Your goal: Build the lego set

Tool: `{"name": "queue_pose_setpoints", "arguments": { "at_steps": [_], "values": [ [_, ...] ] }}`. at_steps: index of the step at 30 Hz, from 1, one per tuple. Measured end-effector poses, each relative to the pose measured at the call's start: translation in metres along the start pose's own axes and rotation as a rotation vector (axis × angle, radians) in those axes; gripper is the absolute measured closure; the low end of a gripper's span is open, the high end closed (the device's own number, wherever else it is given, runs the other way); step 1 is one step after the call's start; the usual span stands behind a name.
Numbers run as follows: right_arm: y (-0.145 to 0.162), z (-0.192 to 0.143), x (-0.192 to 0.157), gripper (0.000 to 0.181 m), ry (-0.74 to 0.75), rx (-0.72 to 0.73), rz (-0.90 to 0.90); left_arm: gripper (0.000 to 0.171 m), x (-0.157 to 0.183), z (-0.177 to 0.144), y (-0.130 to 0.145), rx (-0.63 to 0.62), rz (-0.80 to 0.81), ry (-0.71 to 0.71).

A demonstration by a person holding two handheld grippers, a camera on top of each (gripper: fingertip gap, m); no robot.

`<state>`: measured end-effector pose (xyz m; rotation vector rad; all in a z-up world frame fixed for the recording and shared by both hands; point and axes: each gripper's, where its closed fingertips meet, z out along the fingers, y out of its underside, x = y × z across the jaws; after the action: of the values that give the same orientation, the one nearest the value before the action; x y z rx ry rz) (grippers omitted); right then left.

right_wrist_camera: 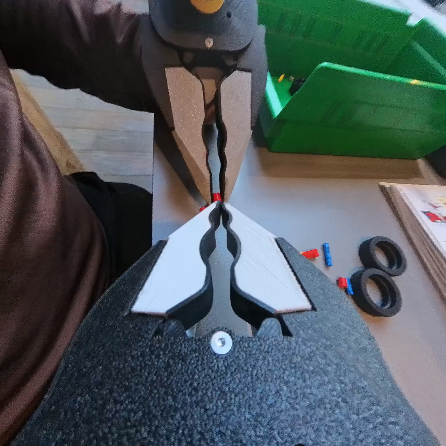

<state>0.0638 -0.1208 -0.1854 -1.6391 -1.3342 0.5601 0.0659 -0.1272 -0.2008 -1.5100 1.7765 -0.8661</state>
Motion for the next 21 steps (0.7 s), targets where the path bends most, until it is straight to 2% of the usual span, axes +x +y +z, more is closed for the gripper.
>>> {"name": "queue_pose_setpoints", "arguments": {
  "at_steps": [3, 6, 21],
  "values": [
    [-0.011, -0.013, 0.018, 0.181, 0.110, 0.102, 0.008, 0.167, -0.009, 0.000, 0.000, -0.003, -0.005, -0.053],
    [-0.014, -0.020, 0.031, 0.181, 0.147, 0.145, 0.067, 0.167, -0.019, 0.002, -0.001, -0.006, 0.037, -0.115],
    [-0.013, -0.020, 0.057, 0.181, 0.197, 0.161, 0.175, 0.167, -0.062, 0.012, -0.004, -0.026, 0.018, -0.251]
  ]
}}
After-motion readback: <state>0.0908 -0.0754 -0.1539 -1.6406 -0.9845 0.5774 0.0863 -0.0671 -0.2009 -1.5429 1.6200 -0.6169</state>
